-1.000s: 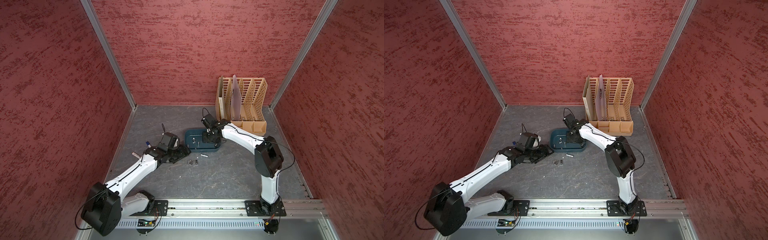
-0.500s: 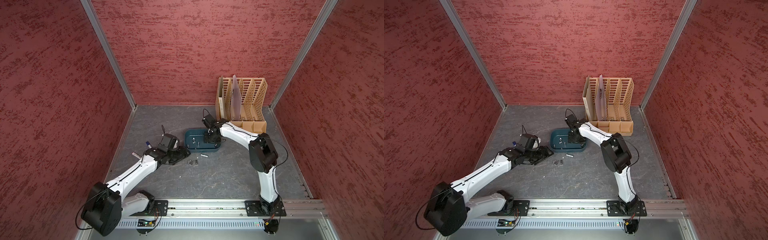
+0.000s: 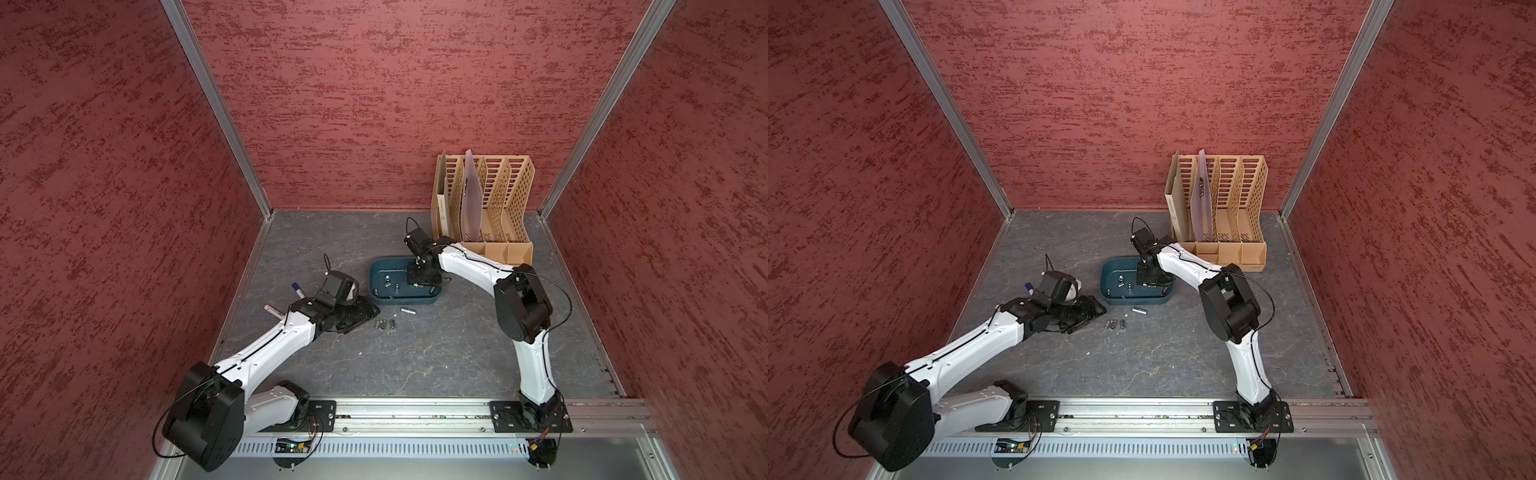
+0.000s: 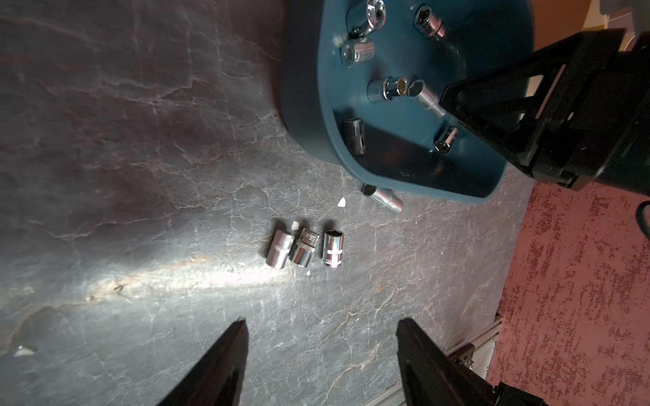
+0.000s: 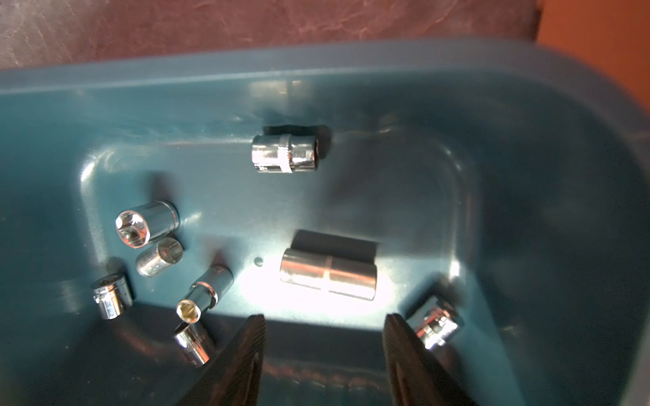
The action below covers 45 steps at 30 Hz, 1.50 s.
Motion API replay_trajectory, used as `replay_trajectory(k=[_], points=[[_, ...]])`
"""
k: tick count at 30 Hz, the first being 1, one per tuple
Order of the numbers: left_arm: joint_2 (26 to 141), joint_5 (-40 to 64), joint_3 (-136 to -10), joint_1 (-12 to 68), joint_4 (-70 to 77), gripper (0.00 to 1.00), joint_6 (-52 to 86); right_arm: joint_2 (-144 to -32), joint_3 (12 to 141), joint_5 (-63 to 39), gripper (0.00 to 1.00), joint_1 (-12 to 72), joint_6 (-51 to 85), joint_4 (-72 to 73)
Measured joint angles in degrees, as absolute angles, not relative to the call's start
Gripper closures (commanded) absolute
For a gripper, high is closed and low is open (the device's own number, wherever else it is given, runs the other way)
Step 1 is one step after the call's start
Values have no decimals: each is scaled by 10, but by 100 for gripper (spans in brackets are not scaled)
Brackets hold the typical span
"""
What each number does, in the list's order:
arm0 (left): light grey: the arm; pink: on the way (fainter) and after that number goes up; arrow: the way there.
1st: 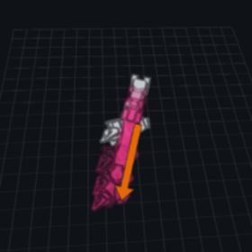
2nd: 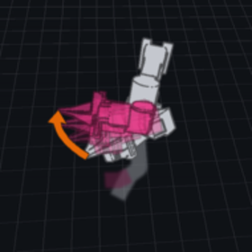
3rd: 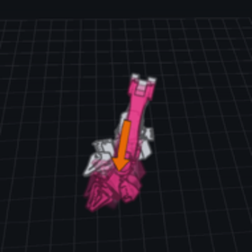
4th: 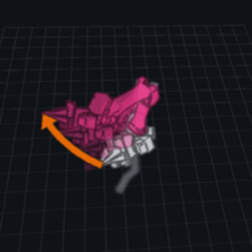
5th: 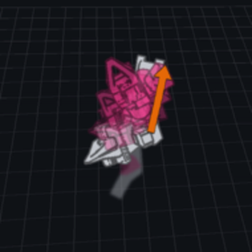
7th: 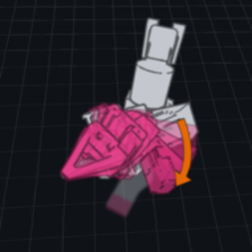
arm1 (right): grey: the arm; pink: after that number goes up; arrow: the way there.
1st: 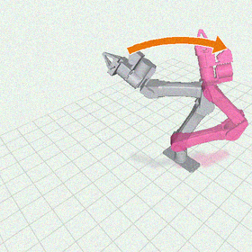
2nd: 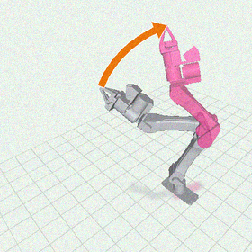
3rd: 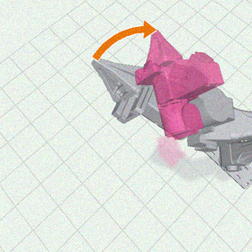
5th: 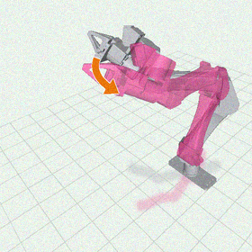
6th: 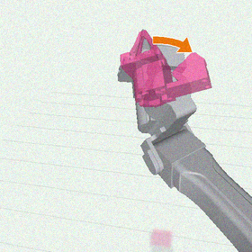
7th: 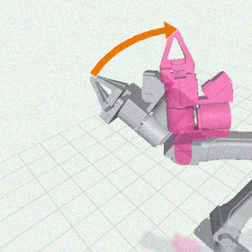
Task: Put the socket on the desktop into the storage box
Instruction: Place the socket head in the storage box, then pick up the socket head at the center of the board.
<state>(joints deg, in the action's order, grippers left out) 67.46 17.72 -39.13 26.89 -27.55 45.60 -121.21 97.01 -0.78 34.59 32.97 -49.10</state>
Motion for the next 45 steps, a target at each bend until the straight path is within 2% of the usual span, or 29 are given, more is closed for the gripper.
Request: replay_trajectory(k=[10, 18, 32, 42, 45], points=[[694, 177, -392, 269, -274, 31, 451, -1180, 958, -11, 36, 352, 329, -490], [710, 175, -402, 269, -288, 31, 439, -1086, 926, -13, 36, 380, 329, -481], [739, 152, -429, 281, -313, 35, 426, -901, 715, -48, 37, 423, 336, -400], [791, 130, -451, 299, -321, 43, 423, -817, 577, -87, 41, 435, 347, -310], [813, 126, -463, 303, -321, 51, 417, -801, 552, -93, 41, 443, 354, -288]])
